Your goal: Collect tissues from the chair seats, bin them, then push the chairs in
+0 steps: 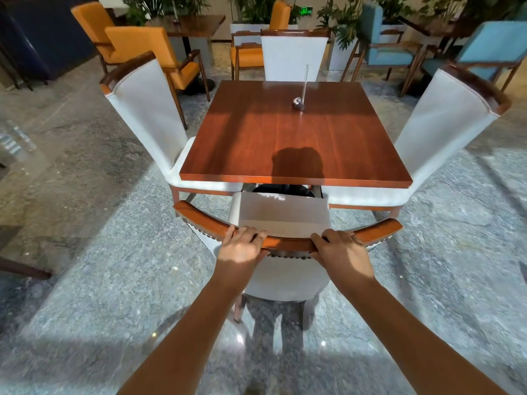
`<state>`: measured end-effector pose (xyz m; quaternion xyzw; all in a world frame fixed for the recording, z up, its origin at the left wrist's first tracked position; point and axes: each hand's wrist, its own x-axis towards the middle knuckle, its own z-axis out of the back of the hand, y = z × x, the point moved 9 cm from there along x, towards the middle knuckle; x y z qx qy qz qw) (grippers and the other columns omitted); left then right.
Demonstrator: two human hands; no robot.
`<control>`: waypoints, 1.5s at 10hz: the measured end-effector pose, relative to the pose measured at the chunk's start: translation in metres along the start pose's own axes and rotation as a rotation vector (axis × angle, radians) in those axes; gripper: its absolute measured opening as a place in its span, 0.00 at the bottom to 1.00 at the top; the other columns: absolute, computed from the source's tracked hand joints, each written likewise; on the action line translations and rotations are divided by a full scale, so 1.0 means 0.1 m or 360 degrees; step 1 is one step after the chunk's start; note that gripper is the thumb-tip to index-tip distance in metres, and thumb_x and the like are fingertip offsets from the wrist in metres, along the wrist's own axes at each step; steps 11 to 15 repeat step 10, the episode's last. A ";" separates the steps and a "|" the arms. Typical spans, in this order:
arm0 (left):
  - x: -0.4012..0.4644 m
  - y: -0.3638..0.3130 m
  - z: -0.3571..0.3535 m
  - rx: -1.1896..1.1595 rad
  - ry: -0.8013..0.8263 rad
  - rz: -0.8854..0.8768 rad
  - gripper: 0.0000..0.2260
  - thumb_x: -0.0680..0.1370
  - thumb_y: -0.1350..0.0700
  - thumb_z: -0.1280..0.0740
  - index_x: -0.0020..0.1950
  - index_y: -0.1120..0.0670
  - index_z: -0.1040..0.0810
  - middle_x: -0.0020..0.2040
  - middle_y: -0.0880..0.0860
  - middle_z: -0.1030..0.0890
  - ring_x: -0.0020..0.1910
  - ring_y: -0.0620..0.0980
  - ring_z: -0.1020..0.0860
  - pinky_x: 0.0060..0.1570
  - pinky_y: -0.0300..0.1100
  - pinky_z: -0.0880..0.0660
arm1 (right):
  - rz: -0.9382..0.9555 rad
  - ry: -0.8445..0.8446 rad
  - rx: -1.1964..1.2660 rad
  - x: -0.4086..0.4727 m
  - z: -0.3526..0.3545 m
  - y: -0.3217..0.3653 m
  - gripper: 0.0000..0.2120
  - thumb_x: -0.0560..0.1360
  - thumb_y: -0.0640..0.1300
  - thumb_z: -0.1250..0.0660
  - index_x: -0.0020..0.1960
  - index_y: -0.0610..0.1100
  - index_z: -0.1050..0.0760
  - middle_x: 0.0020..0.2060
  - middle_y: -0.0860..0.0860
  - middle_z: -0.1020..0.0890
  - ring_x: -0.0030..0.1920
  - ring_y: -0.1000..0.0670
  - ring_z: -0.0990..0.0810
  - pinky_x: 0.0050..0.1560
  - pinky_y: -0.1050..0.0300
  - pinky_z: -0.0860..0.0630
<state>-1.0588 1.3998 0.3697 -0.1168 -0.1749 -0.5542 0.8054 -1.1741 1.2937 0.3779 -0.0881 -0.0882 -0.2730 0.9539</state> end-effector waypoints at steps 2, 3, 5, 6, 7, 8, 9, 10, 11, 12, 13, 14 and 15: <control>0.05 0.17 0.04 -0.0085 -0.0204 -0.0078 0.17 0.63 0.52 0.22 0.49 0.56 0.16 0.44 0.56 0.15 0.45 0.53 0.17 0.54 0.57 0.25 | 0.0027 -0.0067 0.0013 0.13 -0.01 0.08 0.16 0.58 0.48 0.20 0.41 0.43 0.20 0.31 0.47 0.20 0.31 0.43 0.20 0.31 0.54 0.23; 0.05 0.21 0.03 -0.0151 -0.0203 -0.0085 0.17 0.63 0.53 0.22 0.49 0.57 0.17 0.44 0.56 0.15 0.45 0.53 0.17 0.55 0.58 0.25 | -0.0001 -0.0048 0.0028 0.13 -0.01 0.09 0.16 0.59 0.48 0.21 0.42 0.43 0.21 0.32 0.47 0.19 0.31 0.43 0.21 0.29 0.55 0.24; 0.04 0.21 0.00 -0.0050 -0.0100 -0.0081 0.14 0.67 0.52 0.27 0.49 0.56 0.17 0.43 0.56 0.15 0.45 0.54 0.17 0.54 0.57 0.25 | -0.0046 0.0047 0.0067 0.13 -0.02 0.10 0.15 0.61 0.50 0.23 0.42 0.44 0.21 0.34 0.47 0.19 0.34 0.42 0.20 0.33 0.55 0.25; 0.04 0.22 -0.02 -0.0093 0.0043 -0.0030 0.16 0.67 0.54 0.24 0.52 0.58 0.18 0.46 0.58 0.15 0.47 0.56 0.18 0.57 0.58 0.27 | -0.0069 0.0105 0.0096 0.12 -0.02 0.12 0.13 0.64 0.49 0.25 0.44 0.45 0.21 0.37 0.47 0.19 0.37 0.41 0.21 0.35 0.55 0.25; 0.06 0.26 -0.07 -0.0240 0.0317 0.0092 0.17 0.74 0.54 0.31 0.61 0.58 0.24 0.56 0.59 0.19 0.58 0.58 0.23 0.66 0.54 0.36 | -0.0127 0.0128 0.0200 0.12 0.05 0.12 0.10 0.69 0.48 0.29 0.47 0.43 0.22 0.42 0.44 0.19 0.43 0.40 0.21 0.42 0.53 0.26; 0.03 0.23 -0.10 -0.0233 0.0420 0.0093 0.16 0.75 0.53 0.34 0.61 0.57 0.25 0.56 0.58 0.20 0.59 0.57 0.25 0.66 0.52 0.36 | -0.0151 0.0212 0.0237 0.11 0.04 0.15 0.10 0.72 0.47 0.32 0.49 0.42 0.24 0.45 0.43 0.20 0.46 0.39 0.22 0.46 0.50 0.26; 0.16 0.20 -0.01 -0.0306 0.0607 0.0043 0.14 0.75 0.49 0.36 0.56 0.56 0.25 0.51 0.56 0.21 0.53 0.57 0.24 0.55 0.47 0.29 | -0.0138 0.0478 0.0345 0.17 0.01 0.16 0.12 0.74 0.50 0.36 0.52 0.43 0.25 0.50 0.43 0.22 0.52 0.40 0.23 0.50 0.48 0.25; 0.28 0.19 0.04 -0.0430 0.0898 0.0030 0.17 0.76 0.48 0.37 0.61 0.56 0.27 0.58 0.57 0.22 0.58 0.57 0.25 0.56 0.47 0.29 | -0.0184 0.0519 0.0516 0.26 0.11 0.10 0.16 0.73 0.50 0.36 0.58 0.44 0.26 0.55 0.43 0.22 0.57 0.41 0.24 0.56 0.48 0.26; 0.28 0.19 0.04 -0.0430 0.0898 0.0030 0.17 0.76 0.48 0.37 0.61 0.56 0.27 0.58 0.57 0.22 0.58 0.57 0.25 0.56 0.47 0.29 | -0.0184 0.0519 0.0516 0.26 0.11 0.10 0.16 0.73 0.50 0.36 0.58 0.44 0.26 0.55 0.43 0.22 0.57 0.41 0.24 0.56 0.48 0.26; 0.28 0.19 0.04 -0.0430 0.0898 0.0030 0.17 0.76 0.48 0.37 0.61 0.56 0.27 0.58 0.57 0.22 0.58 0.57 0.25 0.56 0.47 0.29 | -0.0184 0.0519 0.0516 0.26 0.11 0.10 0.16 0.73 0.50 0.36 0.58 0.44 0.26 0.55 0.43 0.22 0.57 0.41 0.24 0.56 0.48 0.26; 0.28 0.19 0.04 -0.0430 0.0898 0.0030 0.17 0.76 0.48 0.37 0.61 0.56 0.27 0.58 0.57 0.22 0.58 0.57 0.25 0.56 0.47 0.29 | -0.0184 0.0519 0.0516 0.26 0.11 0.10 0.16 0.73 0.50 0.36 0.58 0.44 0.26 0.55 0.43 0.22 0.57 0.41 0.24 0.56 0.48 0.26; 0.28 0.19 0.04 -0.0430 0.0898 0.0030 0.17 0.76 0.48 0.37 0.61 0.56 0.27 0.58 0.57 0.22 0.58 0.57 0.25 0.56 0.47 0.29 | -0.0184 0.0519 0.0516 0.26 0.11 0.10 0.16 0.73 0.50 0.36 0.58 0.44 0.26 0.55 0.43 0.22 0.57 0.41 0.24 0.56 0.48 0.26; 0.28 0.19 0.04 -0.0430 0.0898 0.0030 0.17 0.76 0.48 0.37 0.61 0.56 0.27 0.58 0.57 0.22 0.58 0.57 0.25 0.56 0.47 0.29 | -0.0184 0.0519 0.0516 0.26 0.11 0.10 0.16 0.73 0.50 0.36 0.58 0.44 0.26 0.55 0.43 0.22 0.57 0.41 0.24 0.56 0.48 0.26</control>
